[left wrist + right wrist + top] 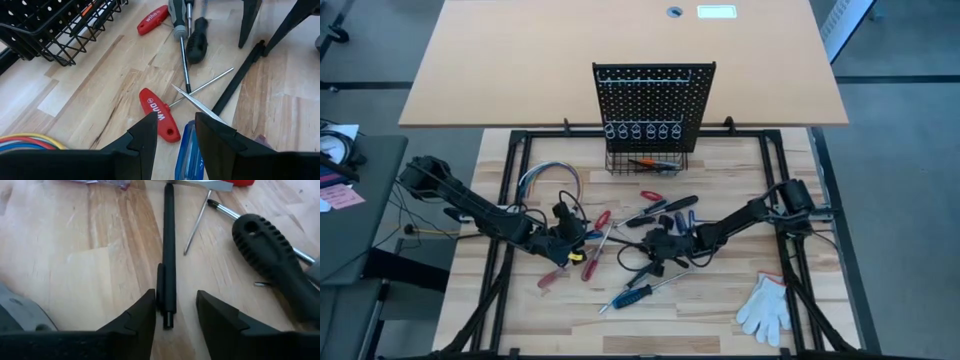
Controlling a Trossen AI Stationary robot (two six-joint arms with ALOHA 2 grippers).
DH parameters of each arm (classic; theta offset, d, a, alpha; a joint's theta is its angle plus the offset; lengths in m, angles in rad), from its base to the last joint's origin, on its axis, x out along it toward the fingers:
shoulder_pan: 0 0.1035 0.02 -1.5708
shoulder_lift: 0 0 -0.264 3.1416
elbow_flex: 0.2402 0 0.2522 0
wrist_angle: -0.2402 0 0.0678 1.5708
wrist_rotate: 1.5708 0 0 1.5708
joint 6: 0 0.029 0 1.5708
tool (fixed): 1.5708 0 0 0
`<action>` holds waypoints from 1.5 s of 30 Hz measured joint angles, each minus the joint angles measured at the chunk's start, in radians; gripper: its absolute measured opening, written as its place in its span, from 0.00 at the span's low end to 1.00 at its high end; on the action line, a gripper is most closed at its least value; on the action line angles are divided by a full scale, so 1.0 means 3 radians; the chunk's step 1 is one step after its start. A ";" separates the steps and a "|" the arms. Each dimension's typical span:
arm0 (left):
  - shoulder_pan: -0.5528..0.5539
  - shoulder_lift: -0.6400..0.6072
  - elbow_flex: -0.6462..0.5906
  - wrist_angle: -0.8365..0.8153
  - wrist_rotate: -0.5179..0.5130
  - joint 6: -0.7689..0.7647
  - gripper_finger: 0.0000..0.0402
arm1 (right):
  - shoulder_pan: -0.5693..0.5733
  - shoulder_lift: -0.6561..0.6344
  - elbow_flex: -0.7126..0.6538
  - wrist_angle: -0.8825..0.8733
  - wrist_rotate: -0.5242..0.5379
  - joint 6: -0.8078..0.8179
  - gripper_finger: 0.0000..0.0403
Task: Hang tools onto peg board
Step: Put the black pen into the basket on the pegboard
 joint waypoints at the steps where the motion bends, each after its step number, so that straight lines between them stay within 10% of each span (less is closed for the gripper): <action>1: 0.0001 0.0000 0.0000 -0.0001 0.0000 -0.0001 0.32 | 0.0000 0.0002 -0.0002 0.0009 -0.0003 -0.0027 0.36; 23: 0.0001 0.0000 0.0000 -0.0002 0.0001 0.0000 0.32 | -0.0146 -0.0120 -0.0214 -0.0021 -0.0150 -0.0175 0.04; 33: 0.0001 0.0000 -0.0001 0.0003 0.0003 0.0000 0.32 | 0.0250 -0.1127 -0.0238 -0.1286 0.0910 -0.0214 0.03; 39: 0.0000 0.0000 -0.0001 0.0015 0.0003 0.0000 0.32 | 0.0125 -0.1514 -0.0234 -0.1357 0.1269 -0.1074 0.03; 45: 0.0000 0.0000 -0.0001 0.0015 0.0003 0.0000 0.32 | -0.0625 -0.1596 -0.0230 -0.1239 0.0914 -0.2007 0.03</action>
